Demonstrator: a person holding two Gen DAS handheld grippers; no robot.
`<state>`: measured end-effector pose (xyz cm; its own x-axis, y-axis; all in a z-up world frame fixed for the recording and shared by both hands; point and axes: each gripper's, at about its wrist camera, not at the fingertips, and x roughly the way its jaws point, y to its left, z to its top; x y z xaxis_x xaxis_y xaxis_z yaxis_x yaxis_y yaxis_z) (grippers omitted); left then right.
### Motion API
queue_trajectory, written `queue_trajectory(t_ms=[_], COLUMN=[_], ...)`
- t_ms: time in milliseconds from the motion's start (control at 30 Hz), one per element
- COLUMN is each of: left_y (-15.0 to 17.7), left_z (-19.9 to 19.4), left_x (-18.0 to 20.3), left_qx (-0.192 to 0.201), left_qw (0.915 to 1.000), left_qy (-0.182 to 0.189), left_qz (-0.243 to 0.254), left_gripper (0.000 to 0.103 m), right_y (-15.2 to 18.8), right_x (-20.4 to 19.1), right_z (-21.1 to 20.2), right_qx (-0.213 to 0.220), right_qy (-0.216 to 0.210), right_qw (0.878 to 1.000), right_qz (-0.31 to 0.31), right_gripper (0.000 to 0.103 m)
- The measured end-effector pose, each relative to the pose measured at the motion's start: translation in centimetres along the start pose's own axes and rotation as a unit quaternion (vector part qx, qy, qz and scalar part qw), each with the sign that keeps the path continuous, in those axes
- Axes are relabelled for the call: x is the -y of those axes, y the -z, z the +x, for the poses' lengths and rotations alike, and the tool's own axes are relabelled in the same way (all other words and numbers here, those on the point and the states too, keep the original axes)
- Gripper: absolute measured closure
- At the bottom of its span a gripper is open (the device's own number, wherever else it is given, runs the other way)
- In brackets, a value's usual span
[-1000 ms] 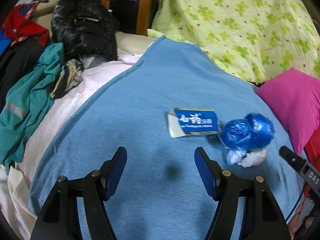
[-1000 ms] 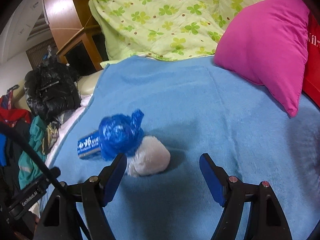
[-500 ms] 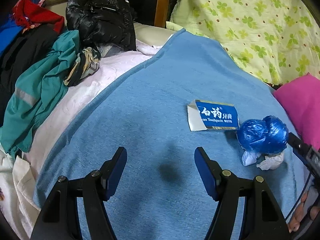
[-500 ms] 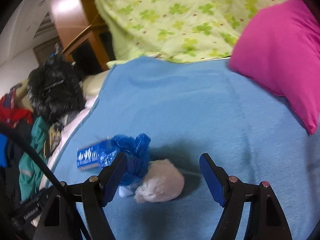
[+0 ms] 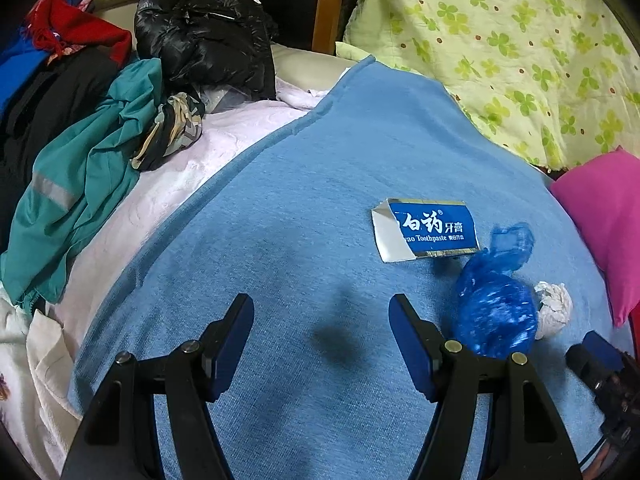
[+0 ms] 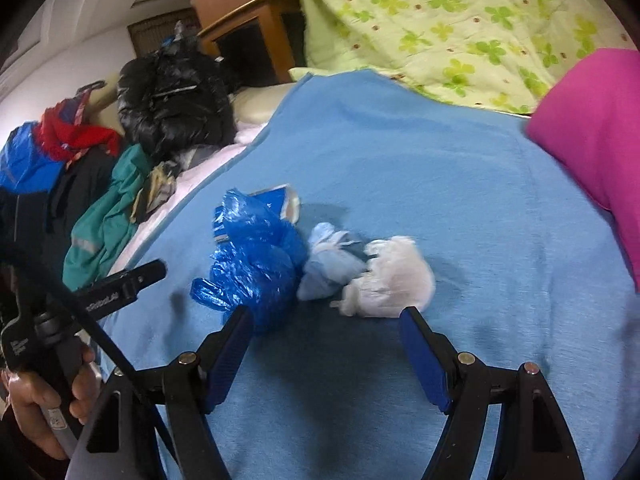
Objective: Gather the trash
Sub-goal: 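Grasp the white tissue ball with the right tool, then grasp the blue plastic bag with the left tool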
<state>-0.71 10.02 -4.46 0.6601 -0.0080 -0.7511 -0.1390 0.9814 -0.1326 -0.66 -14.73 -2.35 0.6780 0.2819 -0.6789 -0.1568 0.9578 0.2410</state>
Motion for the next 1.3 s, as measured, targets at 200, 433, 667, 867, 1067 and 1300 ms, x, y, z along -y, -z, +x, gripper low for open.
queue_trajectory(t_ms=[200, 433, 667, 867, 1067, 1300], left_y=[0.3, 0.6, 1.3, 1.4, 1.6, 2.1], left_z=[0.1, -0.9, -1.6, -1.8, -1.8, -1.8], left_x=[0.8, 2.8, 5.0, 6.2, 7.9, 9.4], left_qx=[-0.004, 0.019, 0.035, 0.041, 0.041, 0.039], left_qw=[0.9999, 0.9980, 0.9930, 0.9898, 0.9867, 0.9840], left_qy=[0.005, 0.039, 0.066, 0.089, 0.106, 0.123], left_qz=[0.012, 0.046, 0.091, 0.104, 0.117, 0.123], left_gripper=[0.032, 0.032, 0.032, 0.032, 0.032, 0.029], right_y=[-0.8, -1.8, -1.6, -1.4, -0.5, 0.6], right_x=[2.6, 4.3, 3.8, 4.3, 6.3, 8.8], right_z=[0.0, 2.5, 6.3, 4.7, 2.5, -0.1], right_qx=[0.021, 0.013, -0.039, -0.032, -0.035, -0.034], right_qy=[0.040, 0.034, 0.040, 0.029, 0.042, 0.057], right_qw=[0.998, 0.993, 0.992, 0.992, 0.990, 0.989], right_qz=[0.053, 0.113, 0.109, 0.116, 0.129, 0.134], right_gripper=[0.025, 0.025, 0.039, 0.053, 0.053, 0.053])
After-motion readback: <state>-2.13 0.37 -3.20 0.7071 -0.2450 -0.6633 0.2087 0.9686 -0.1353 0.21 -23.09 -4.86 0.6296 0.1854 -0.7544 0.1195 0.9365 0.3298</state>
